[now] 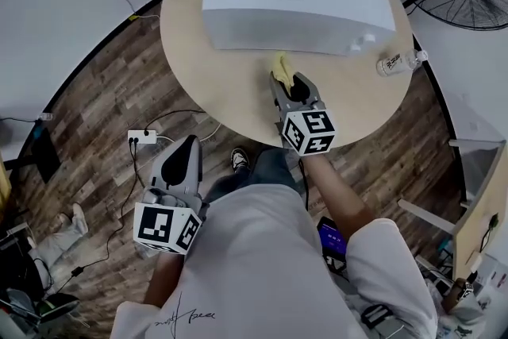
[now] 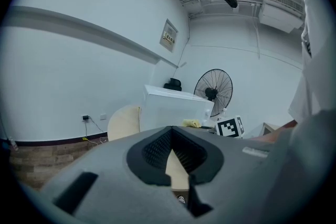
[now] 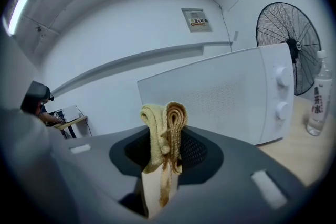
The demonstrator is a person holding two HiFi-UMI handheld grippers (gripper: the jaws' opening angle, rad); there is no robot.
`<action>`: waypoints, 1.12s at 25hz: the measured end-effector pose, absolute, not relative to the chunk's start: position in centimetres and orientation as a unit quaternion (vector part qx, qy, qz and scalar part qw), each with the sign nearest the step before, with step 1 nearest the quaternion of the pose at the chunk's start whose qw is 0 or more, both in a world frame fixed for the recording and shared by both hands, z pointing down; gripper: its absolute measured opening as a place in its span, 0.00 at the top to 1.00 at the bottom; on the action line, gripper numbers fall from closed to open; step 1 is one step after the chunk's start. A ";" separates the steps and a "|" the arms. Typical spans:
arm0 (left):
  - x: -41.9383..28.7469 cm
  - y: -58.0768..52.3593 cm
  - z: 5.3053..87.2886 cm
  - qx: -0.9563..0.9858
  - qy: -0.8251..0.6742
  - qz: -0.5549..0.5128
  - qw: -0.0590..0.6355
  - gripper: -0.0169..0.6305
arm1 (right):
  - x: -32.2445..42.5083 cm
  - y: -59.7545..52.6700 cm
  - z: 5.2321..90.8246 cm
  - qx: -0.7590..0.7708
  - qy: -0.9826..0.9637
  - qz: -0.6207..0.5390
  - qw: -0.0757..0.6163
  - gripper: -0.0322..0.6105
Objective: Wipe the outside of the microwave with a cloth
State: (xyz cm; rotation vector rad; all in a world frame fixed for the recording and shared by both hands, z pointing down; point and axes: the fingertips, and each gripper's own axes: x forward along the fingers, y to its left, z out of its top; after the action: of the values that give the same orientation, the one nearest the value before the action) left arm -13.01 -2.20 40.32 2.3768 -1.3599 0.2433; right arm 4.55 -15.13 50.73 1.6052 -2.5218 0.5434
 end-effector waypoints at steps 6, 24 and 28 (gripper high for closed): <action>-11.8 -2.7 40.1 0.861 -0.464 0.086 0.190 0.99 | 7.5 -13.0 49.4 0.545 -0.818 0.179 0.052 0.75; -8.6 -3.8 40.0 0.880 -0.432 0.079 0.183 0.99 | 12.9 -6.5 44.3 0.572 -0.801 0.173 0.041 0.75; -8.9 -4.0 40.0 0.880 -0.433 0.080 0.181 0.99 | 13.0 -5.0 42.7 0.572 -0.803 0.161 0.041 0.75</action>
State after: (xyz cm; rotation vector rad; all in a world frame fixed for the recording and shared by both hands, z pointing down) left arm -8.88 -4.01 40.04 2.4851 -1.2218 0.2249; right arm 12.95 -5.01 42.69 1.7503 -2.4598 0.4943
